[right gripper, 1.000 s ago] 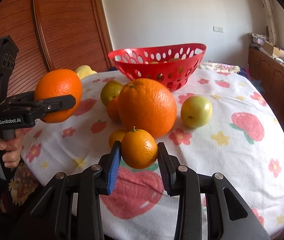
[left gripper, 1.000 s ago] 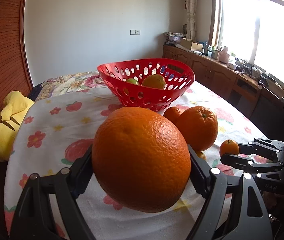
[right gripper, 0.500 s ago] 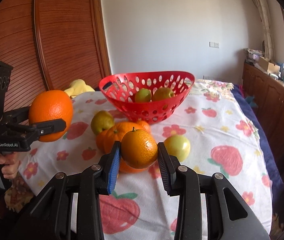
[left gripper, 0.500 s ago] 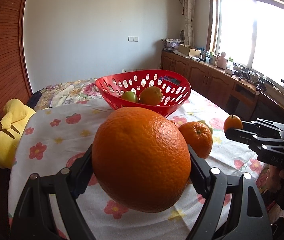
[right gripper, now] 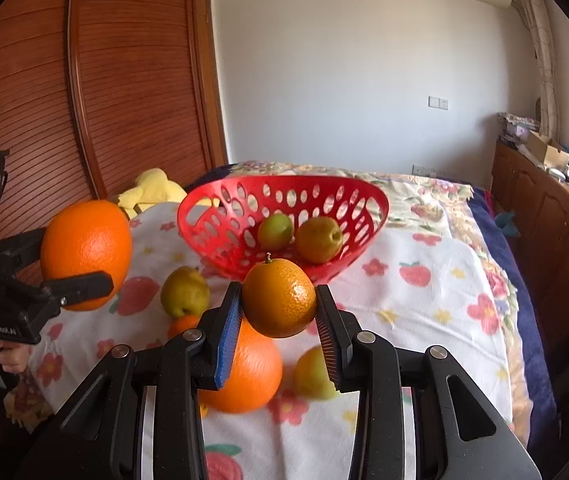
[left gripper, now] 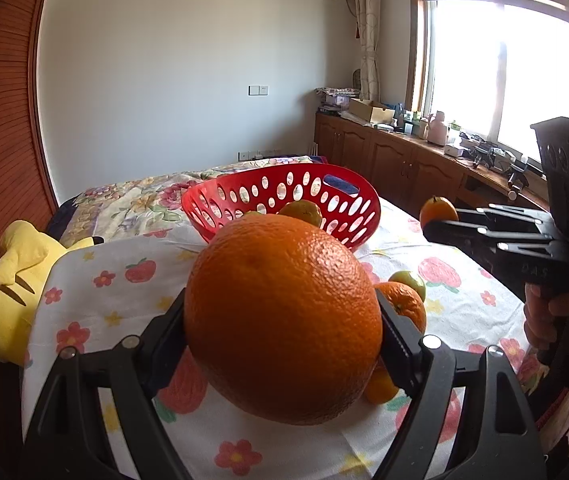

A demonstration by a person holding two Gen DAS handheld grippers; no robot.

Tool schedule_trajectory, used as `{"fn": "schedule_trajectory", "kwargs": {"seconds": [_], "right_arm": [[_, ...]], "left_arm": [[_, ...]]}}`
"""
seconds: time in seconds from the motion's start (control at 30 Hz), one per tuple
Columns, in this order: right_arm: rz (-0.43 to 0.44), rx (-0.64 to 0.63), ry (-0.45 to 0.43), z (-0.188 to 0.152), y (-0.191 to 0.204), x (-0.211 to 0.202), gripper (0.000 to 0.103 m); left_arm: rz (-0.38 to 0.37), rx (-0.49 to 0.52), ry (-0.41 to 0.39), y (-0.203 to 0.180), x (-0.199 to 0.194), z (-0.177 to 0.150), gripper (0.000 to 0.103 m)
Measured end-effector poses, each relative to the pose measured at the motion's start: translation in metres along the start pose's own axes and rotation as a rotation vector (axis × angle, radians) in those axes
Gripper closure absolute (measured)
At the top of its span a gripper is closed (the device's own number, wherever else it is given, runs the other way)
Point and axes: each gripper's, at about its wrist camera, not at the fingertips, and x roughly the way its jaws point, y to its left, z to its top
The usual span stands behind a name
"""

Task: Organize fruits
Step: 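Carry the orange and mandarin over the red basket with both tools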

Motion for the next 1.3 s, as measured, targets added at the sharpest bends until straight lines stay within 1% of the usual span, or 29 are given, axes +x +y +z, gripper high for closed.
{"fn": "schedule_trajectory", "kwargs": {"seconds": [0.17, 0.27, 0.47, 0.57, 0.8, 1.0, 1.3], "right_arm": [[0.006, -0.039, 0.012, 0.025, -0.006, 0.023, 0.067], [0.014, -0.056, 0.038, 0.037, -0.011, 0.046, 0.067], [0.040, -0.068, 0.112, 0.047, -0.016, 0.089, 0.067], [0.053, -0.079, 0.135, 0.049, -0.016, 0.102, 0.067], [0.072, -0.117, 0.175, 0.048, -0.012, 0.120, 0.067], [0.082, -0.104, 0.205, 0.044, -0.015, 0.132, 0.067], [0.096, -0.096, 0.198, 0.045, -0.014, 0.135, 0.066]], "left_arm": [[0.003, -0.008, -0.006, 0.007, 0.011, 0.011, 0.020], [0.003, -0.014, -0.011, 0.012, 0.016, 0.017, 0.020], [0.018, -0.009, -0.003, 0.019, 0.031, 0.032, 0.020], [0.024, -0.007, 0.004, 0.022, 0.038, 0.036, 0.020], [0.022, -0.015, 0.011, 0.027, 0.052, 0.043, 0.020], [0.018, -0.020, 0.005, 0.030, 0.056, 0.047, 0.020], [0.012, -0.013, 0.001, 0.030, 0.059, 0.052, 0.020]]}}
